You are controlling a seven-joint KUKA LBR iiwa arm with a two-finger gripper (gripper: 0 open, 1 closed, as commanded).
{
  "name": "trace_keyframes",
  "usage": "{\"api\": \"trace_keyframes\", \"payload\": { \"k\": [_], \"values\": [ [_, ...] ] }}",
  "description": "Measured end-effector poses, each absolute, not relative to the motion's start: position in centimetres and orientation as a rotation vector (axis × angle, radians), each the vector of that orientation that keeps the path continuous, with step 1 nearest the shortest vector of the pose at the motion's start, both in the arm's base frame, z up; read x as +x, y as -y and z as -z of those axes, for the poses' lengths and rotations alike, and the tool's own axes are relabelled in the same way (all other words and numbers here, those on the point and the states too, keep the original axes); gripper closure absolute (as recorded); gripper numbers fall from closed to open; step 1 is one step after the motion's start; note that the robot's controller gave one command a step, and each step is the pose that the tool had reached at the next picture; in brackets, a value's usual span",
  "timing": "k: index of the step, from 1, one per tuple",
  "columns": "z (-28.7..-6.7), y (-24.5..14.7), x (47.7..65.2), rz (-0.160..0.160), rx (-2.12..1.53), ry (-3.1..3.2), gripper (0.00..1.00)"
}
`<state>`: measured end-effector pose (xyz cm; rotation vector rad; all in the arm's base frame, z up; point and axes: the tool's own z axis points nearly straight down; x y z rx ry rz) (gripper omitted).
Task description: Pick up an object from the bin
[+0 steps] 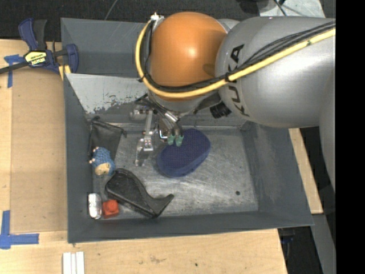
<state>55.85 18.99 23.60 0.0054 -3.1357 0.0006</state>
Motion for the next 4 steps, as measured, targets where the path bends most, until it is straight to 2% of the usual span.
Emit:
{"api": "trace_keyframes", "payload": {
  "k": [1,2,3,4],
  "values": [
    [-9.8,-11.8,55.4,-0.005,-0.119,3.134,0.00],
    [-7.4,-8.0,58.8,0.007,0.130,3.144,0.00],
    [-7.9,-8.0,59.4,0.009,0.126,3.169,1.00],
    [-7.5,-7.9,59.0,0.004,0.126,3.153,0.00]
  ]
}}
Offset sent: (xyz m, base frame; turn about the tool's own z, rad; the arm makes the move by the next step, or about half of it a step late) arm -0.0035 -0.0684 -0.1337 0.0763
